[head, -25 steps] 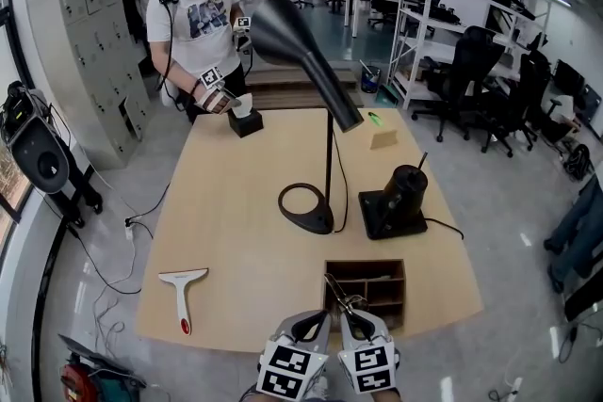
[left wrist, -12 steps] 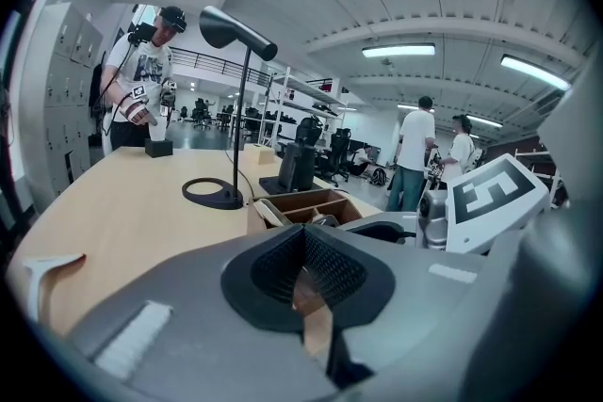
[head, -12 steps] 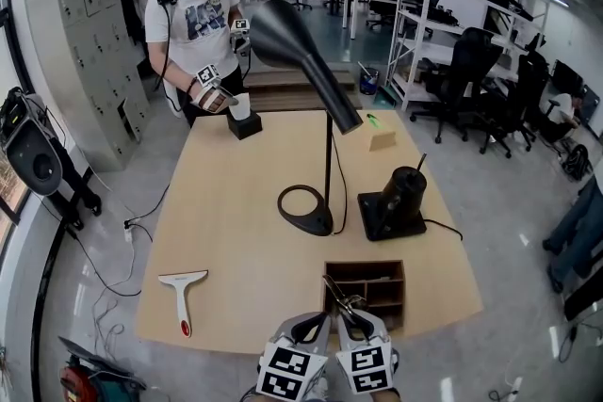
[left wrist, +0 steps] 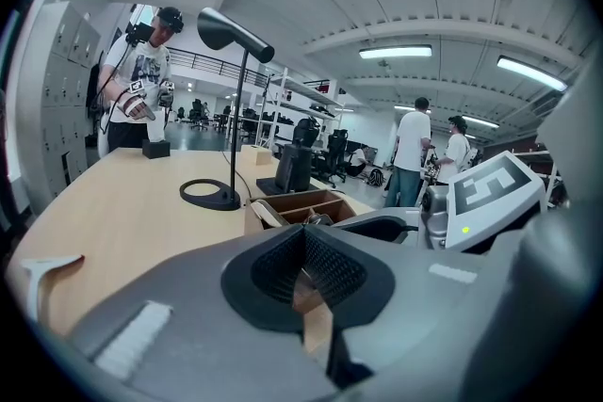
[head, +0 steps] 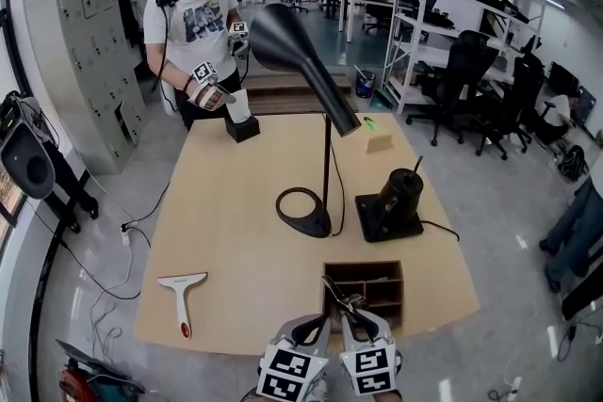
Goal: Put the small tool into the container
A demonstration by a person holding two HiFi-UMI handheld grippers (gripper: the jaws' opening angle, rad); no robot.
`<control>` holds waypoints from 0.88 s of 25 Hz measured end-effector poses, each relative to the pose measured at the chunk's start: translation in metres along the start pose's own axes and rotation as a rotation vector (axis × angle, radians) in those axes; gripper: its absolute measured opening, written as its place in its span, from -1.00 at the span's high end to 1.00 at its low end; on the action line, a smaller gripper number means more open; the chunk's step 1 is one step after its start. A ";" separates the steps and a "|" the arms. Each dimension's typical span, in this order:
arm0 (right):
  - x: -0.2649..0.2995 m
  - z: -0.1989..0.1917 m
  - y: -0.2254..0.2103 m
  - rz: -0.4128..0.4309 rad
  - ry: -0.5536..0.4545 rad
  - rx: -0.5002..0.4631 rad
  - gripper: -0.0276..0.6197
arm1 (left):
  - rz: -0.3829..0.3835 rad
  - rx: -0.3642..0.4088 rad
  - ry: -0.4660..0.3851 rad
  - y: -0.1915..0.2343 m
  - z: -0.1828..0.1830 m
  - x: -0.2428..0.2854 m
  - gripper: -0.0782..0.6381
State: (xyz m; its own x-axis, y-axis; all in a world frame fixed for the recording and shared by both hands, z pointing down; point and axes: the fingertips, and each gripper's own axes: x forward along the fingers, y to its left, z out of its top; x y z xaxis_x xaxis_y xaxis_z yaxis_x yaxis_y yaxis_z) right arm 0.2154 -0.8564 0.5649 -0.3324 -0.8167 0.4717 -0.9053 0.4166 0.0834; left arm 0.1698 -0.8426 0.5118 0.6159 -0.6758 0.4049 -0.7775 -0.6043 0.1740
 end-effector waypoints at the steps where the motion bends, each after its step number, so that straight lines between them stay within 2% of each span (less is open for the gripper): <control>1: -0.005 0.001 0.000 -0.009 -0.006 0.002 0.74 | -0.003 -0.001 -0.003 -0.004 0.000 -0.003 0.76; 5: -0.033 0.012 -0.007 -0.044 -0.036 0.017 0.75 | -0.009 -0.002 -0.009 -0.023 0.004 -0.015 0.76; 7: -0.042 0.016 0.004 -0.053 -0.045 0.033 0.75 | -0.013 -0.002 -0.011 -0.022 0.002 -0.030 0.76; 11: -0.052 0.027 0.051 -0.063 -0.073 0.071 0.75 | -0.022 0.003 -0.016 -0.003 -0.011 -0.072 0.76; 18: -0.101 0.043 0.130 -0.053 -0.136 0.121 0.90 | -0.025 0.011 -0.034 0.001 -0.031 -0.156 0.76; 22: -0.129 0.045 0.185 -0.048 -0.167 0.134 0.90 | -0.024 0.022 -0.050 0.005 -0.051 -0.207 0.76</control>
State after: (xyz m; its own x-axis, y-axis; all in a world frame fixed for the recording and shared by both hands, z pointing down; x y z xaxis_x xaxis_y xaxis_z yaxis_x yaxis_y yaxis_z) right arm 0.0783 -0.6922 0.4799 -0.3173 -0.8938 0.3170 -0.9445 0.3279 -0.0206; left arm 0.0318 -0.6839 0.4742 0.6404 -0.6811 0.3549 -0.7597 -0.6295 0.1627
